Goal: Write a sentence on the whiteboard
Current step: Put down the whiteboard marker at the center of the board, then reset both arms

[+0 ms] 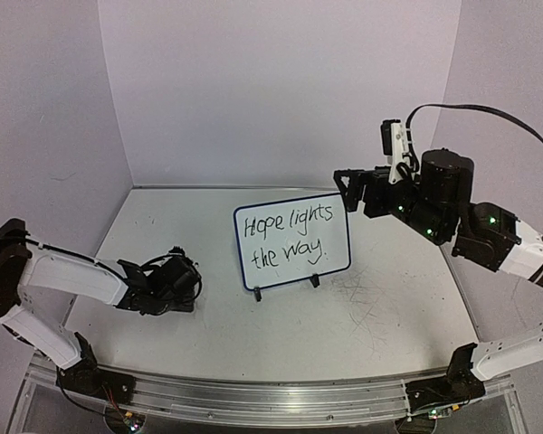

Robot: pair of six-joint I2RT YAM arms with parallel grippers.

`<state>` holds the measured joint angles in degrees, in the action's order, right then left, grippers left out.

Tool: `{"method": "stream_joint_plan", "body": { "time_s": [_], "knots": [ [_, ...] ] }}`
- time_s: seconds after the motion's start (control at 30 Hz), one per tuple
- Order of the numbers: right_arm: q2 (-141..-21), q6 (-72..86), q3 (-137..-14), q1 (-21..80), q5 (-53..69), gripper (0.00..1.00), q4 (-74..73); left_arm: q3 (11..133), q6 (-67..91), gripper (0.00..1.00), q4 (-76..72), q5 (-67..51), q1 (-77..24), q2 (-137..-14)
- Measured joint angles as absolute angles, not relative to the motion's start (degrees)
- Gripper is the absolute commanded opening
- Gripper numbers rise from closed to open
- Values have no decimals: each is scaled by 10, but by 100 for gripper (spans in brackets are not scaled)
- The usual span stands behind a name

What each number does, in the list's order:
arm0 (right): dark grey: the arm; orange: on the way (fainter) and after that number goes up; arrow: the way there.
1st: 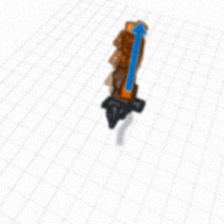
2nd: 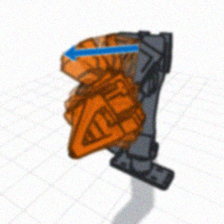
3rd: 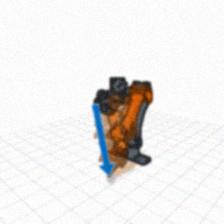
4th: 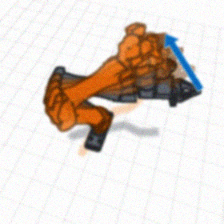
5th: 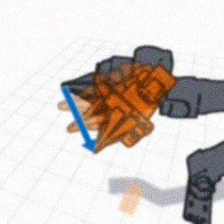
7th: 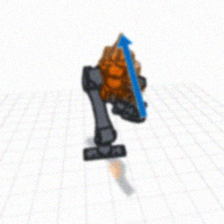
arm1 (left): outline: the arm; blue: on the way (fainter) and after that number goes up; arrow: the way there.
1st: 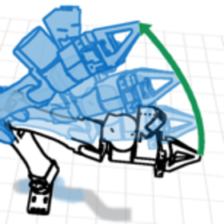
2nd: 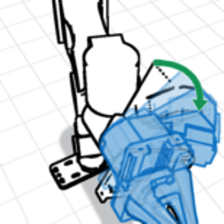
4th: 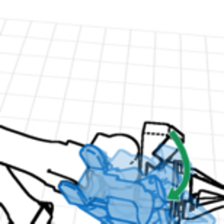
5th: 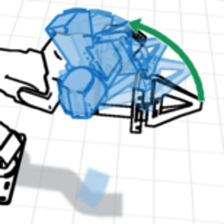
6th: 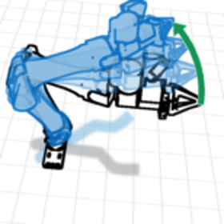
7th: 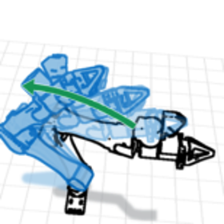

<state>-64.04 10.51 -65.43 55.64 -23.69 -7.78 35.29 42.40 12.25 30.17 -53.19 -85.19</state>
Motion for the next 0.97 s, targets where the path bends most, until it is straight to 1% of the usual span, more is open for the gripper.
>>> {"method": "stream_joint_plan", "body": {
  "time_s": [0.17, 0.3, 0.37, 0.5, 0.7, 0.97],
  "knots": [
    [-613, 86, -654, 556, -259, 98, -84, 359, 412, 69, 153, 320, -532, -740],
    [-585, 69, -657, 556, -272, 98, -89, 394, 375, 77, 169, 338, -532, -634],
    [-572, 60, -661, 556, -278, 98, -95, 429, 337, 80, 170, 343, -532, -594],
    [-547, 43, -676, 556, -288, 98, -102, 525, 249, 84, 152, 344, -532, -544],
    [-526, 33, -703, 556, -301, 98, -103, 636, 139, 88, 97, 309, -532, -519],
    [-512, 32, -710, 556, -312, 98, -104, 667, 67, 89, 70, 266, -532, -518]
  ]
}}
